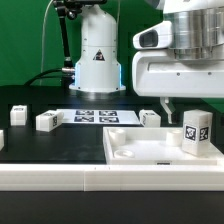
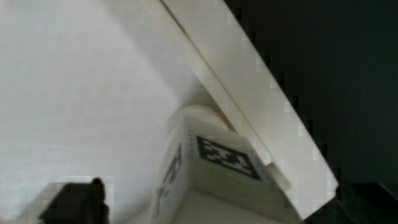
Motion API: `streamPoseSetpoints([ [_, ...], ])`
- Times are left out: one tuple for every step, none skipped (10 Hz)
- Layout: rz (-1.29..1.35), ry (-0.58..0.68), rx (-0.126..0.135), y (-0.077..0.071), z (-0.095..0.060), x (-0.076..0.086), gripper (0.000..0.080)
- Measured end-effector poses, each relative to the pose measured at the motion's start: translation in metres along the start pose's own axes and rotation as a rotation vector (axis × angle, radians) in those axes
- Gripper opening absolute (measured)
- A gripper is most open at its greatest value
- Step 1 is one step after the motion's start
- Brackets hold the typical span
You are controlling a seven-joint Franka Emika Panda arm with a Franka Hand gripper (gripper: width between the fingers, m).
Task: Assemble one leg
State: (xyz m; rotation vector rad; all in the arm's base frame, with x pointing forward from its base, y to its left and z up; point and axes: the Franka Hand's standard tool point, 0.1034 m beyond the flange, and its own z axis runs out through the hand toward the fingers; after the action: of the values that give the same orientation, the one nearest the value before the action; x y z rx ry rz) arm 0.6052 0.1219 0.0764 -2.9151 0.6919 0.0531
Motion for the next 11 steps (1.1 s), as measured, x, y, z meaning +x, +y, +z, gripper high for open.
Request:
streamPoseSetpoints([
  [-0.124,0.001,-0.003,0.0011,0.0000,0.0008,0.0646],
  [-0.216,0.002,-0.004,0.0021,-0.0001,0.0015,0.0649],
  [-0.308,0.003,-0.005,0.0019,-0.0002,0.0016,0.0649],
  [-0.380,0.005,-0.009,0.0004,-0.0005,0.0010,0.0649],
  [-0.477,0.008,-0.017,-0.0002,-0.0012,0.0009,0.0649],
  [-0.535,0.010,-0.025,-0.0006,-0.0010,0.0006,0.0649],
  [-0.597,0.015,-0.034,-0.0018,-0.0008,0.0001,0.0649],
  [-0.626,0.015,-0.035,-0.0011,-0.0001,-0.0002,0.0649],
  [-0.672,0.014,-0.034,-0.0005,0.0001,0.0001,0.0649],
  [-0.667,0.014,-0.034,-0.0007,0.0001,-0.0001,0.0540],
  [-0.667,0.013,-0.034,-0.0005,0.0002,0.0000,0.0403],
])
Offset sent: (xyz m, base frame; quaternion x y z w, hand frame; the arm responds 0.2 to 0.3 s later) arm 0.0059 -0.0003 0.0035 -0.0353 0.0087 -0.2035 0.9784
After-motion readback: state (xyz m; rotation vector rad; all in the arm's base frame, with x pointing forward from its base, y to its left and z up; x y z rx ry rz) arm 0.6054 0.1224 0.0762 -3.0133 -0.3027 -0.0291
